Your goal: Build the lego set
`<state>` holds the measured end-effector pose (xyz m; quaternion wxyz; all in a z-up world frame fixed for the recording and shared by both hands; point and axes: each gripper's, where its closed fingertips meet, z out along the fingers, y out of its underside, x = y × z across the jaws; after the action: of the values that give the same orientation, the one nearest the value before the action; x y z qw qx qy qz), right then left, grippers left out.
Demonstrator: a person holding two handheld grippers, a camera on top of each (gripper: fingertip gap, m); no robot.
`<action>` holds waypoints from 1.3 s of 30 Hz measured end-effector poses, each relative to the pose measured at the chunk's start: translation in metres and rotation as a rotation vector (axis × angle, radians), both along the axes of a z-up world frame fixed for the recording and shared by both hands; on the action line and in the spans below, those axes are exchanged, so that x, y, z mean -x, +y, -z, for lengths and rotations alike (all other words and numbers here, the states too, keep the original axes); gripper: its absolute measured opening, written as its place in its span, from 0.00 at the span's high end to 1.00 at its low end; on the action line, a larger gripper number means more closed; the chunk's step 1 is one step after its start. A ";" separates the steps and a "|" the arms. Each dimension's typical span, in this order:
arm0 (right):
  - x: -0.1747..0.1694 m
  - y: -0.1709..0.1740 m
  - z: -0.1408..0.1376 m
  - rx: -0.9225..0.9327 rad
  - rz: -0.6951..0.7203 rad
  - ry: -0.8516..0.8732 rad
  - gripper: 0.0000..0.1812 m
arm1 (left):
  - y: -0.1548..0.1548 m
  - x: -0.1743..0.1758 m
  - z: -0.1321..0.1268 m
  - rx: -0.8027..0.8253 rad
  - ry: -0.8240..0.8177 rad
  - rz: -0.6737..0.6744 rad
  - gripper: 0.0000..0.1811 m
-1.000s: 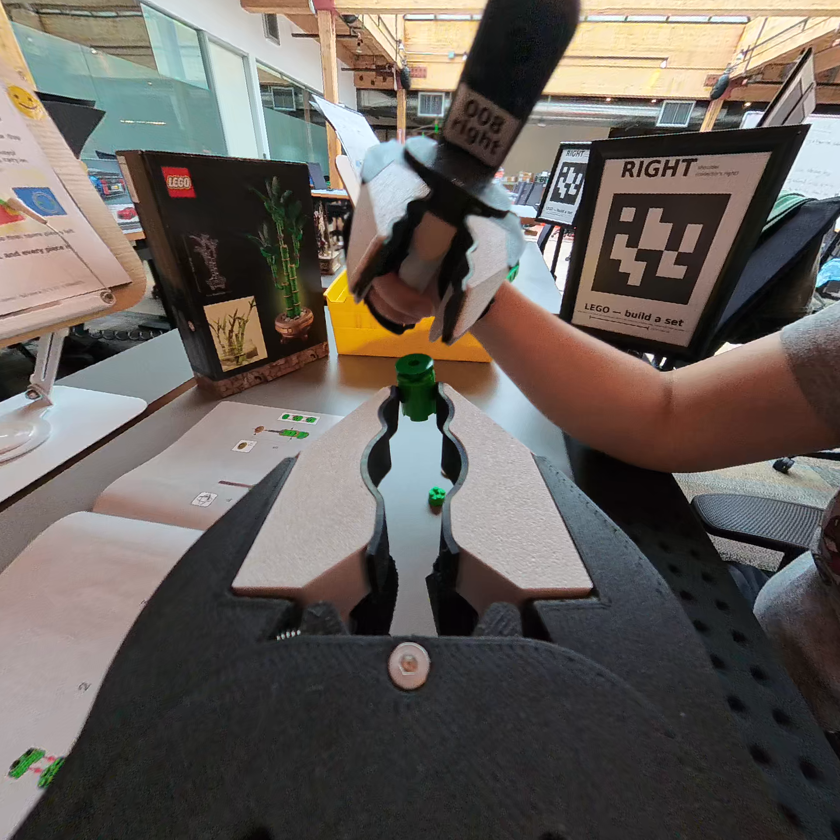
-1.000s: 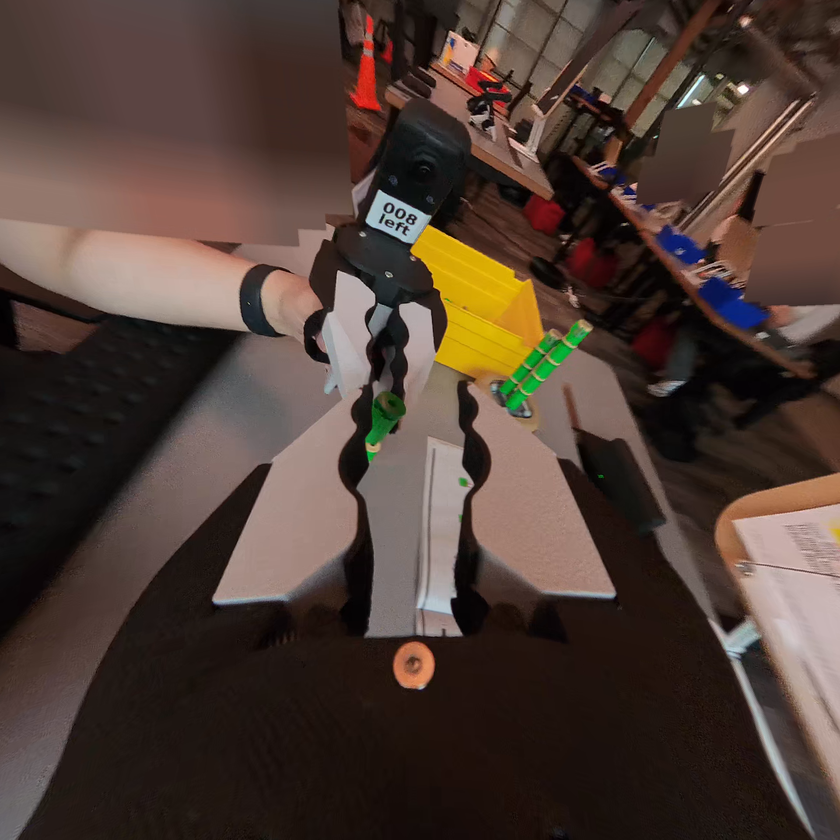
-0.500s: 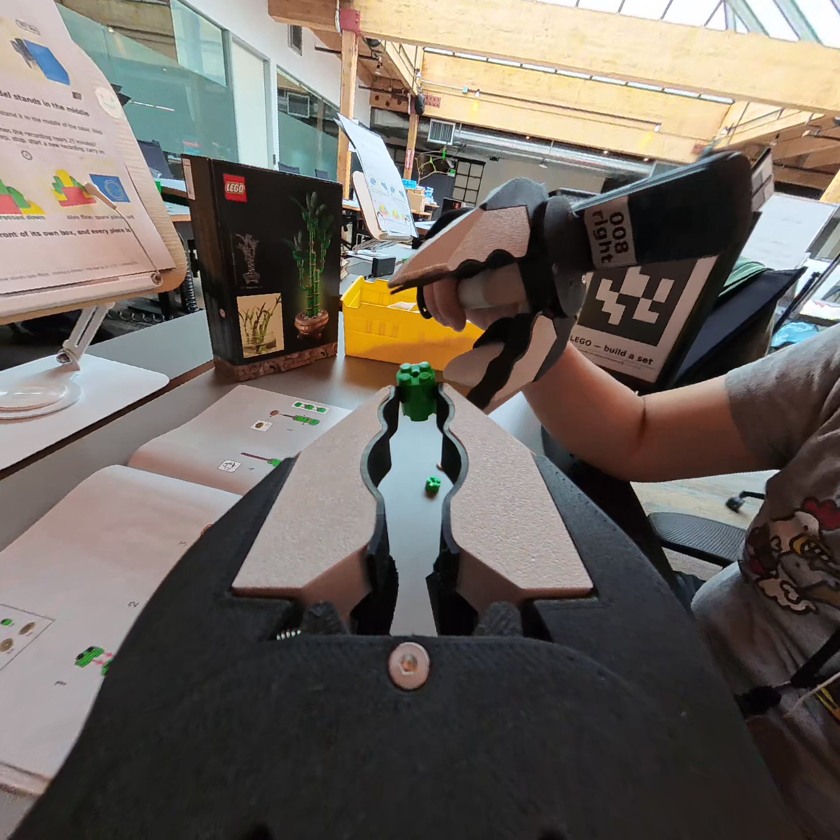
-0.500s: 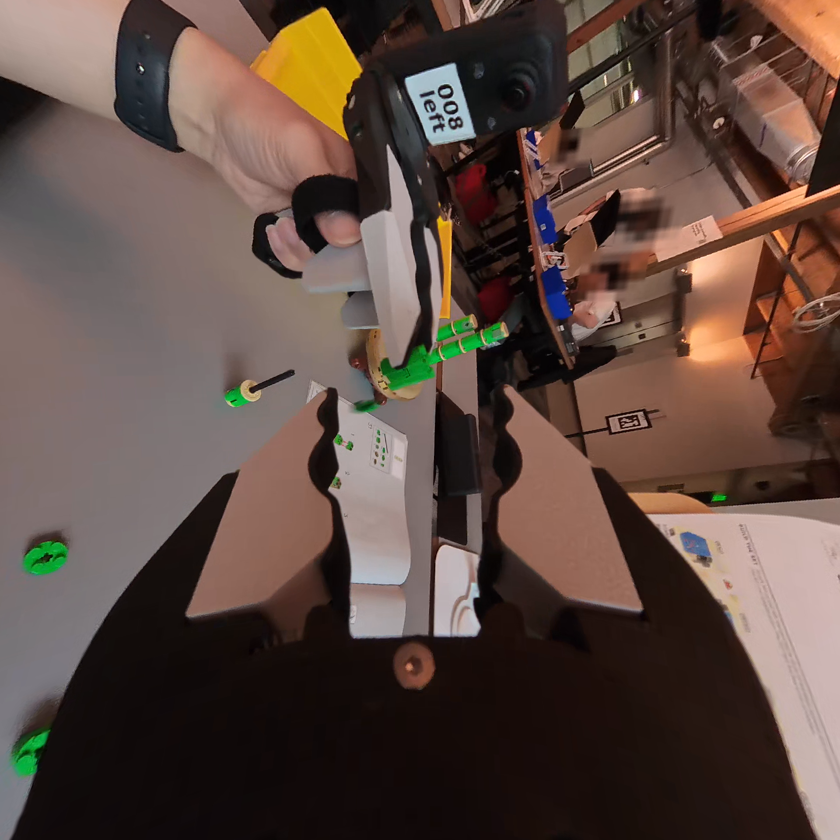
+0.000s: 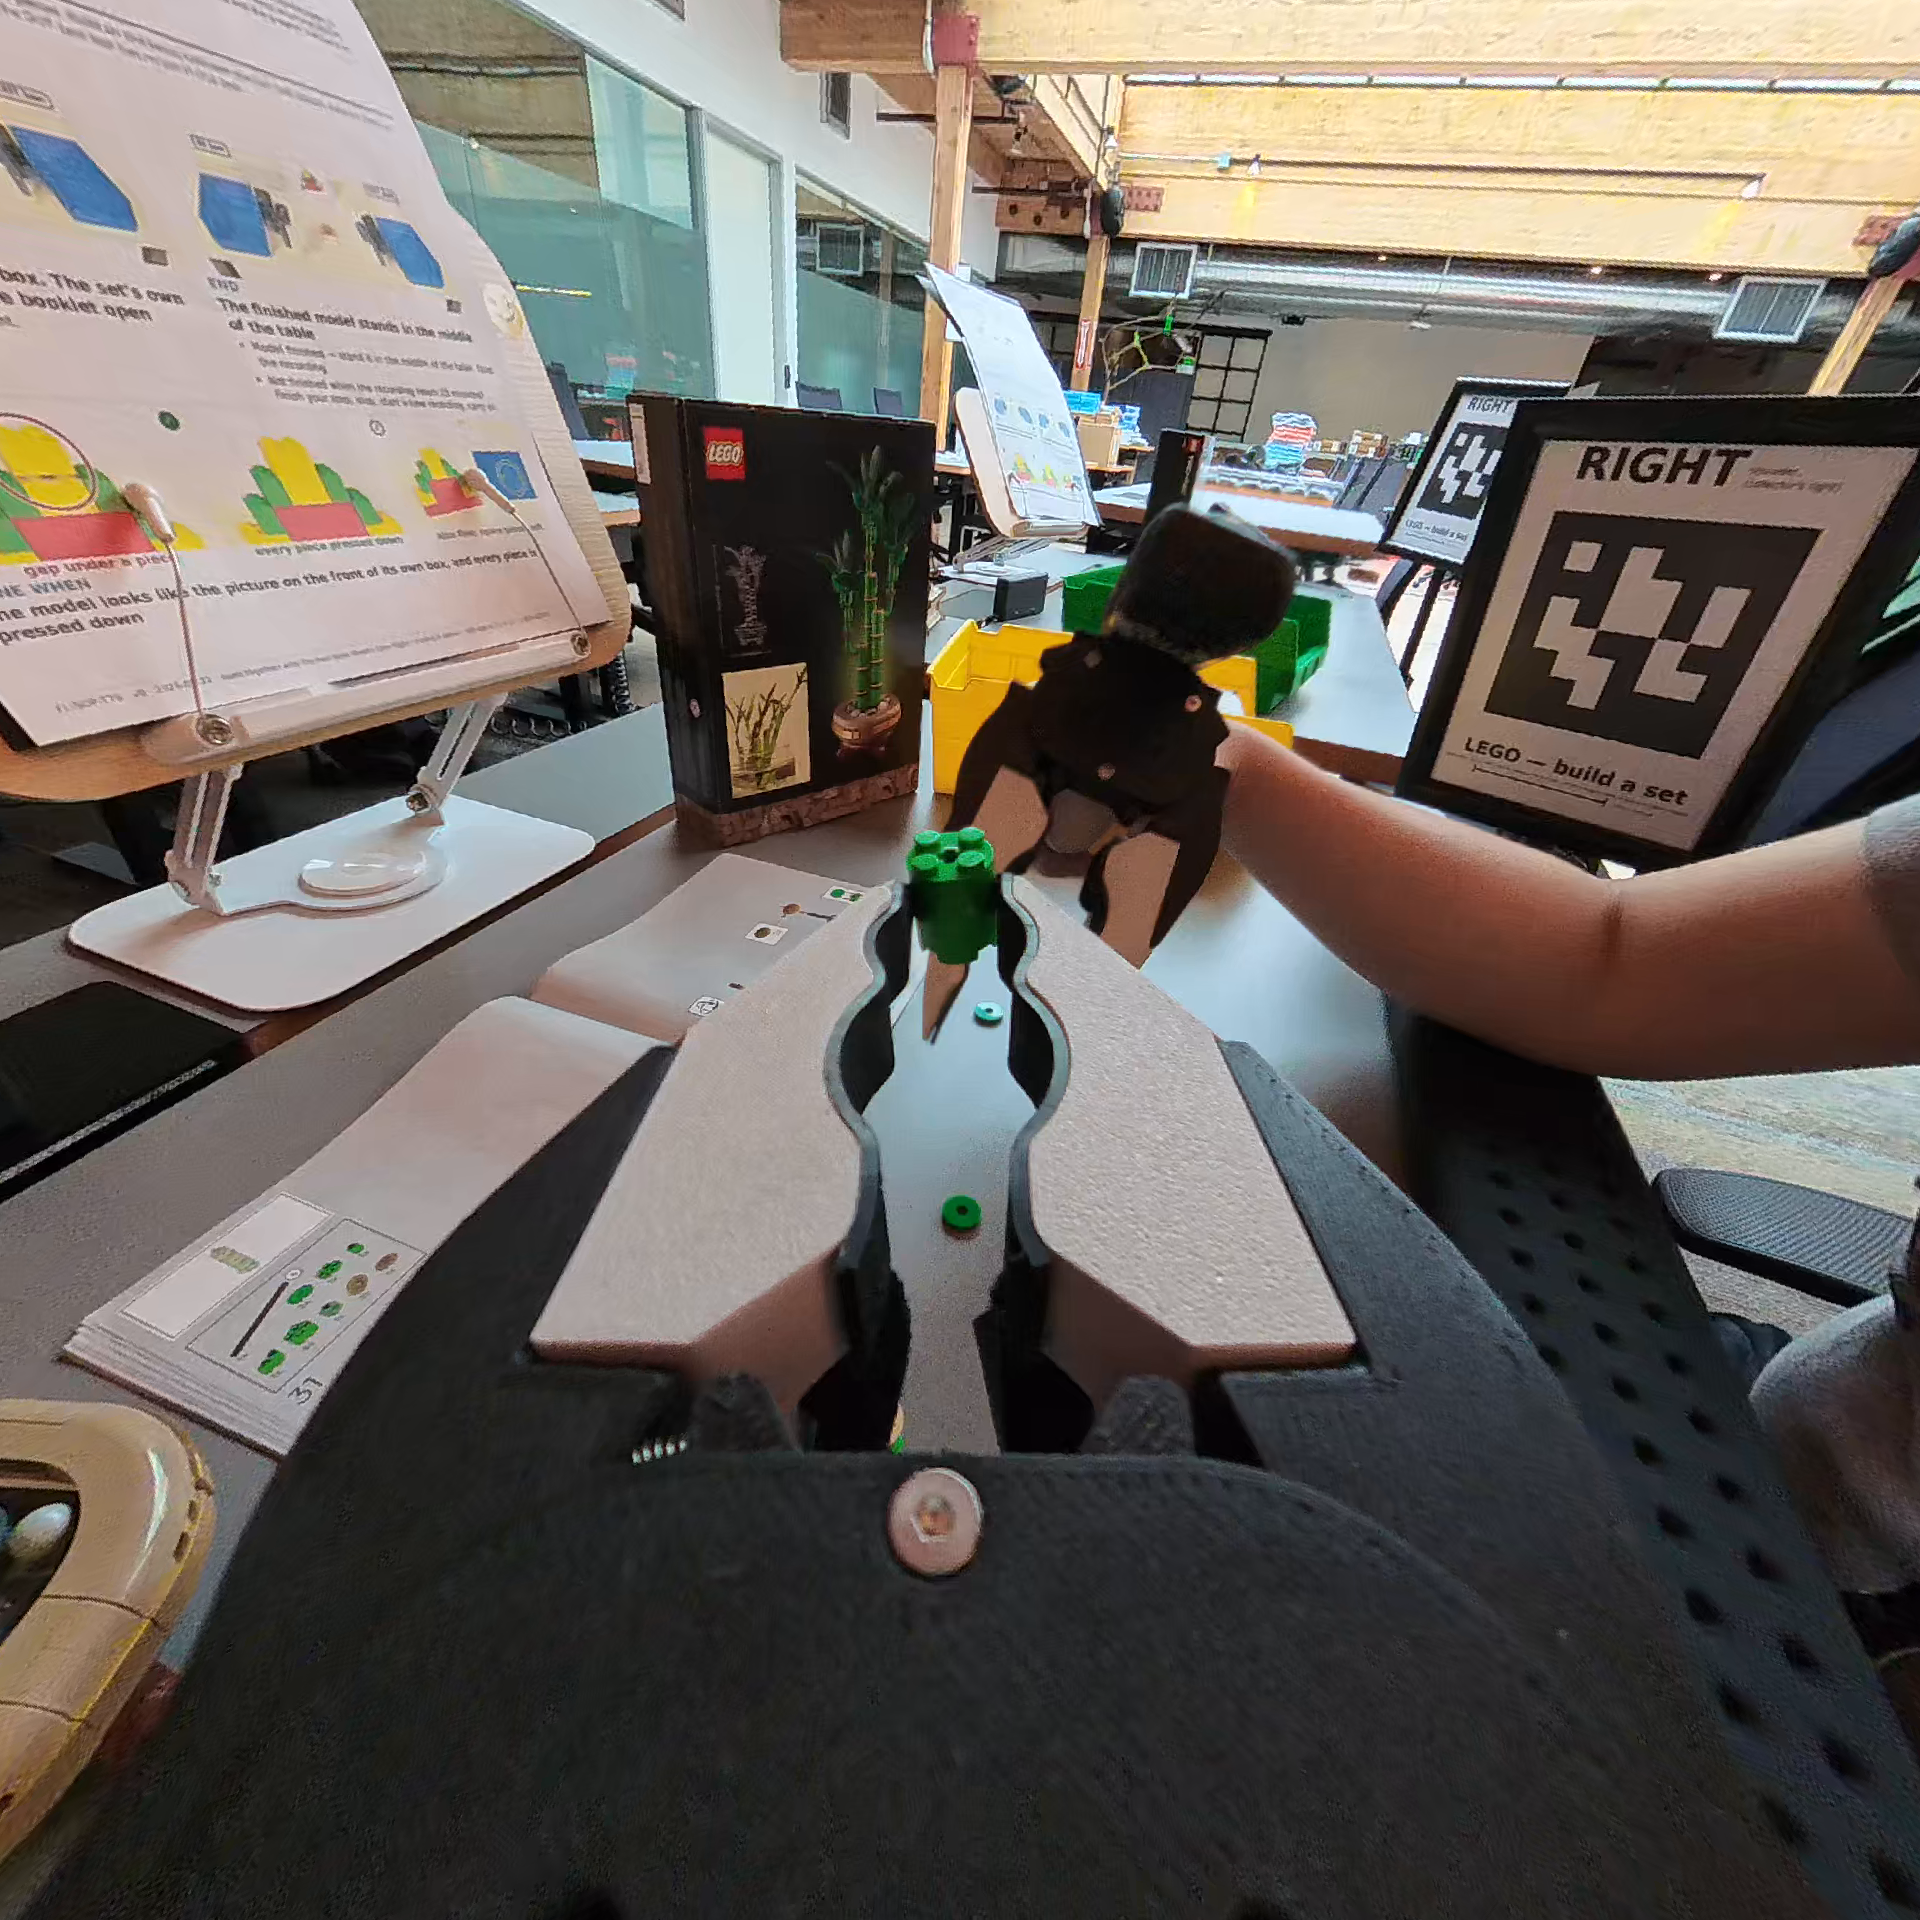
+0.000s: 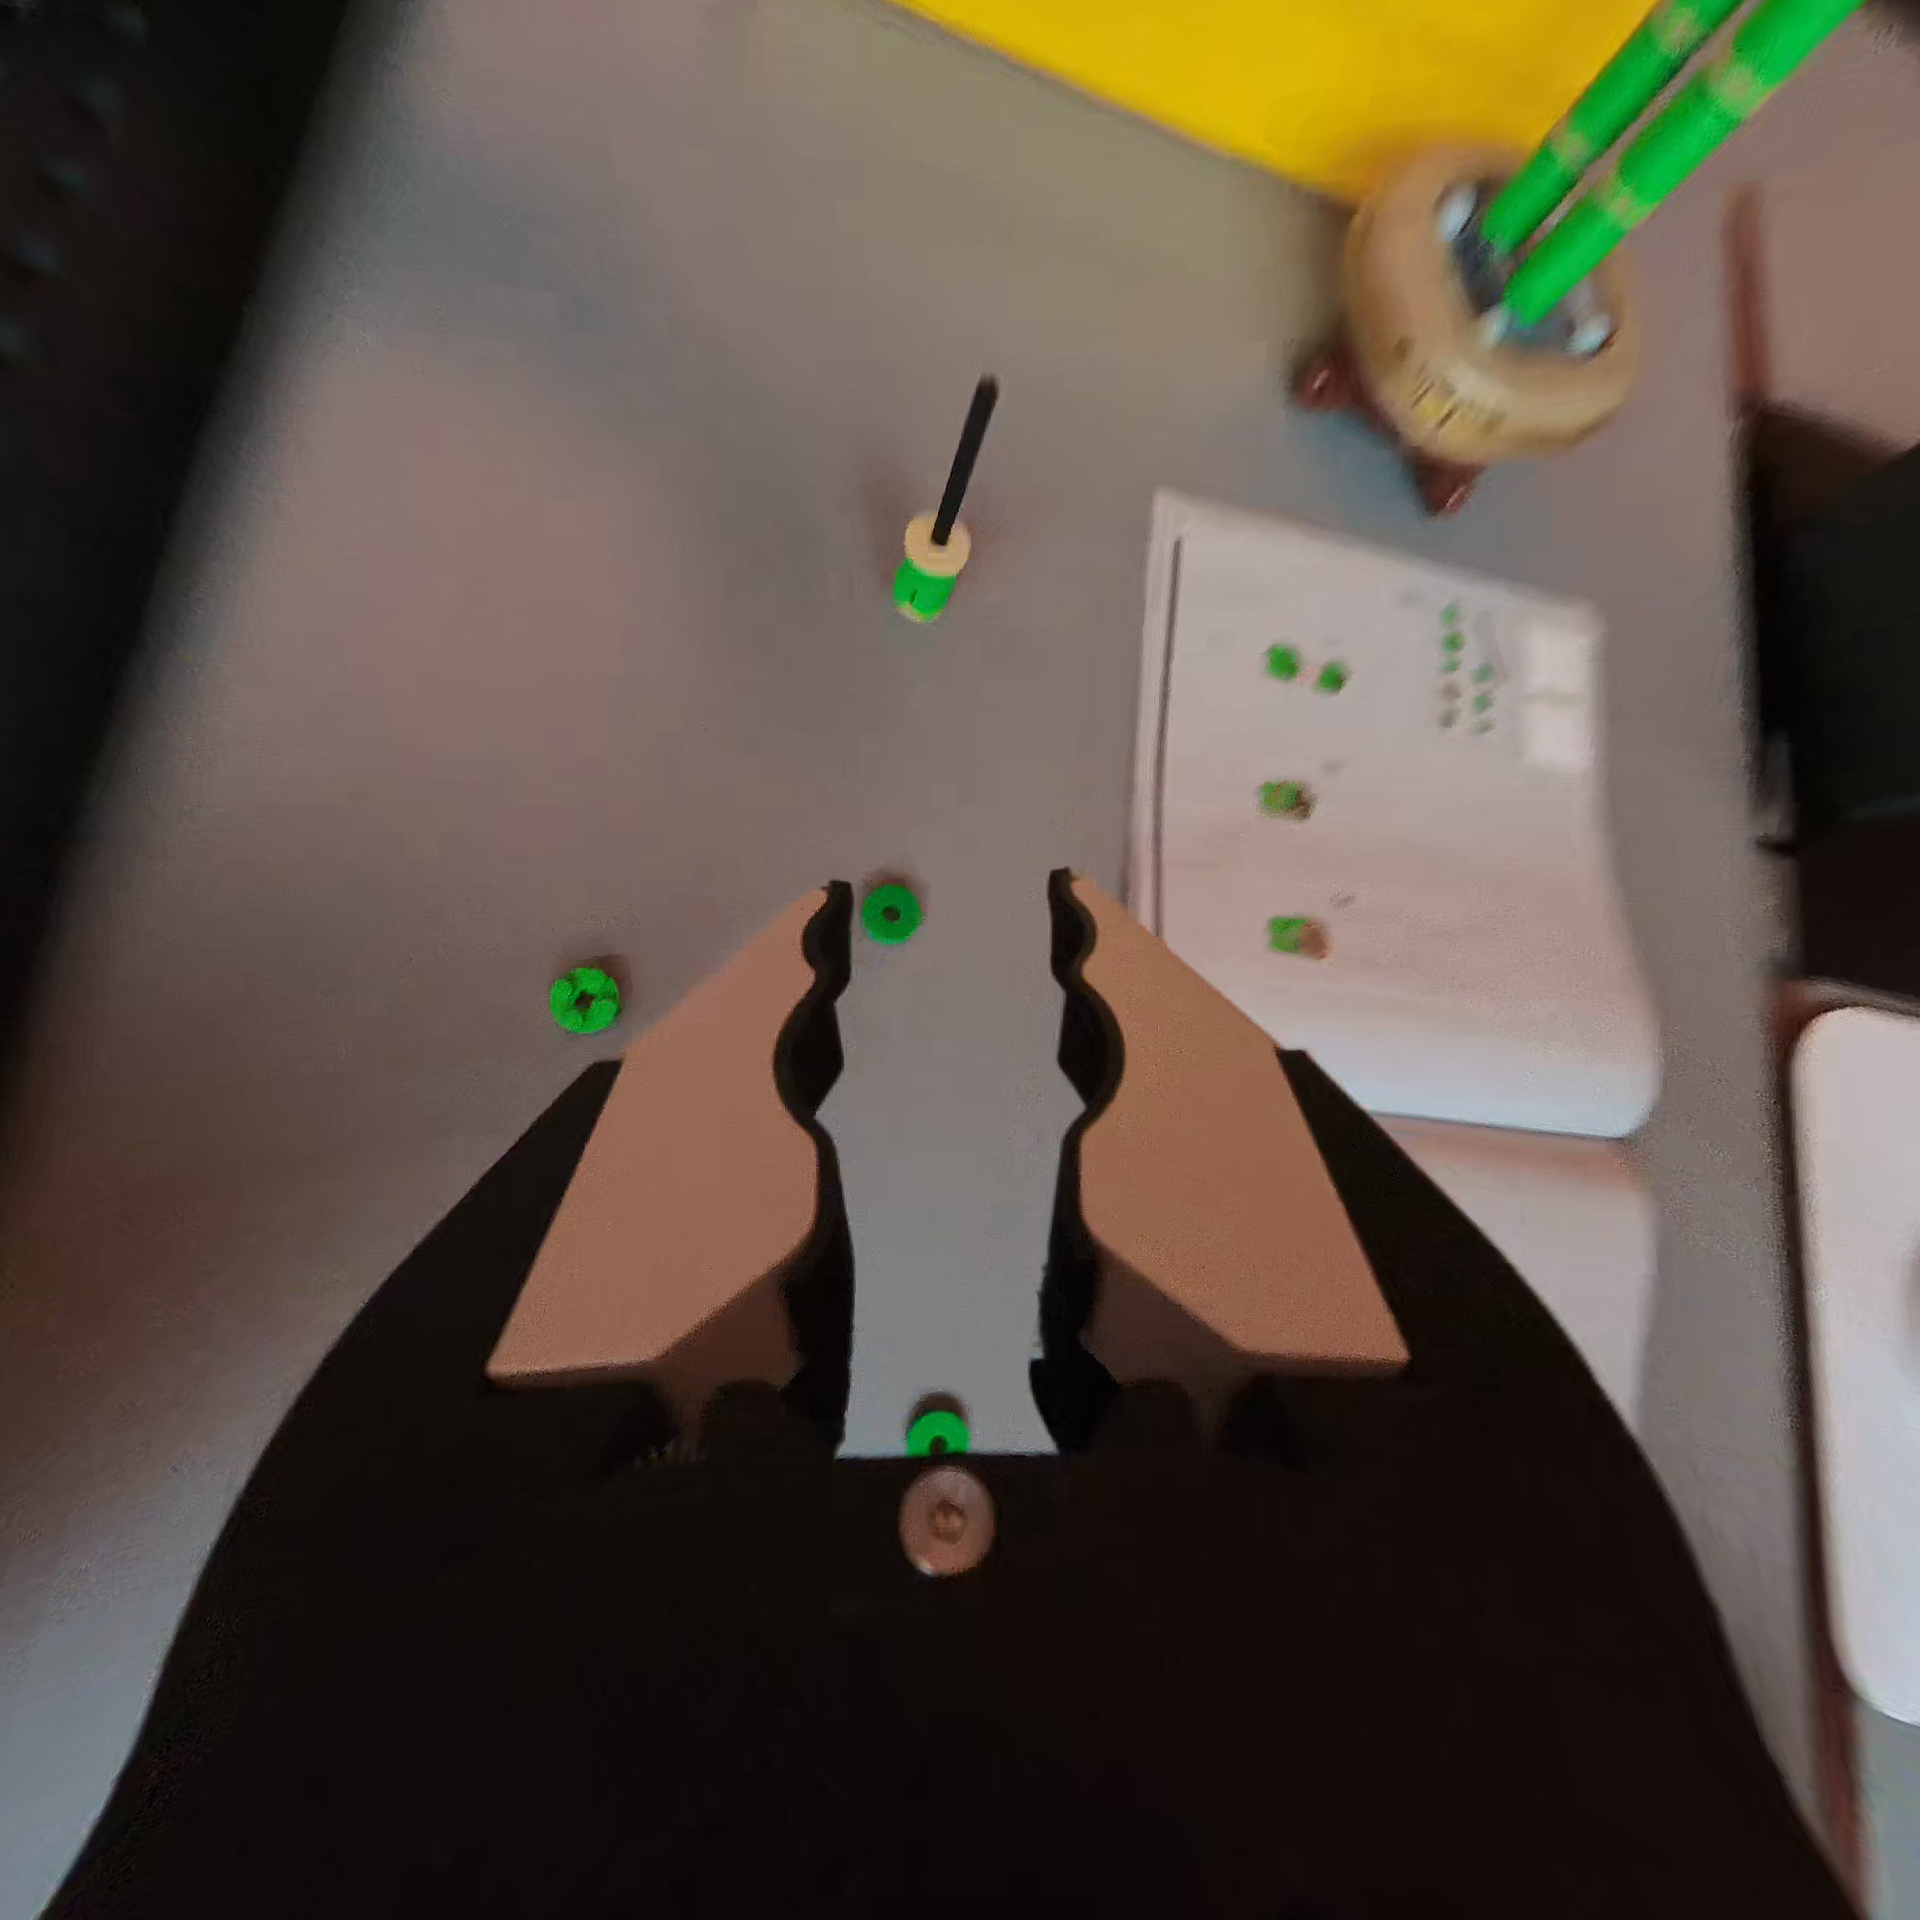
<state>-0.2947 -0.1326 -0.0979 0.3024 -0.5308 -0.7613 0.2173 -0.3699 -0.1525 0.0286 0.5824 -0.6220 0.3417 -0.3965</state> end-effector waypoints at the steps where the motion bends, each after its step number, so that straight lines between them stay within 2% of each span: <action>1: -0.003 -0.001 0.012 0.040 -0.002 -0.031 0.81 | 0.001 -0.001 0.001 0.002 0.005 -0.001 0.92; 3: -0.007 -0.001 0.027 0.087 -0.001 -0.080 0.83 | 0.002 -0.002 0.004 0.007 0.015 -0.002 0.92; 6: 0.000 -0.007 0.035 0.150 -0.017 -0.071 0.87 | 0.003 -0.004 0.007 0.013 0.026 0.001 0.92; 14: 0.005 -0.003 0.067 0.177 0.015 -0.146 0.86 | 0.003 -0.008 0.012 0.011 0.062 0.000 0.92; 18: 0.008 -0.003 0.069 0.216 0.023 -0.135 0.86 | 0.003 -0.010 0.014 0.015 0.066 0.005 0.93; 20: 0.008 -0.005 0.069 0.234 0.015 -0.132 0.91 | 0.003 -0.011 0.015 0.018 0.072 0.007 0.93; 24: 0.006 -0.003 0.067 0.227 0.016 -0.131 0.92 | 0.005 -0.014 0.022 0.026 0.102 0.005 0.93; 26: 0.006 -0.001 0.051 0.230 0.018 -0.079 0.92 | 0.006 -0.019 0.028 0.024 0.144 0.004 0.92; 28: 0.003 0.002 0.019 0.250 0.047 0.003 0.92 | 0.006 -0.027 0.036 0.014 0.199 0.004 0.92; 32: -0.001 0.004 -0.076 0.305 0.119 0.282 0.92 | 0.008 -0.045 0.047 -0.041 0.292 -0.008 0.92; 34: 0.000 -0.006 -0.114 0.339 0.117 0.387 0.92 | 0.010 -0.053 0.049 -0.067 0.313 -0.028 0.92; 36: 0.004 -0.013 -0.122 0.337 0.136 0.376 0.92 | 0.011 -0.062 0.049 -0.091 0.321 -0.044 0.92; 39: 0.010 -0.013 -0.108 0.280 0.181 0.276 0.92 | 0.015 -0.067 0.048 -0.160 0.353 -0.100 0.92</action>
<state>-0.3046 -0.1451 0.0101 0.3453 -0.5992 -0.6242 0.3635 -0.3026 -0.1374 -0.0189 0.5800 -0.6497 0.4376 -0.2237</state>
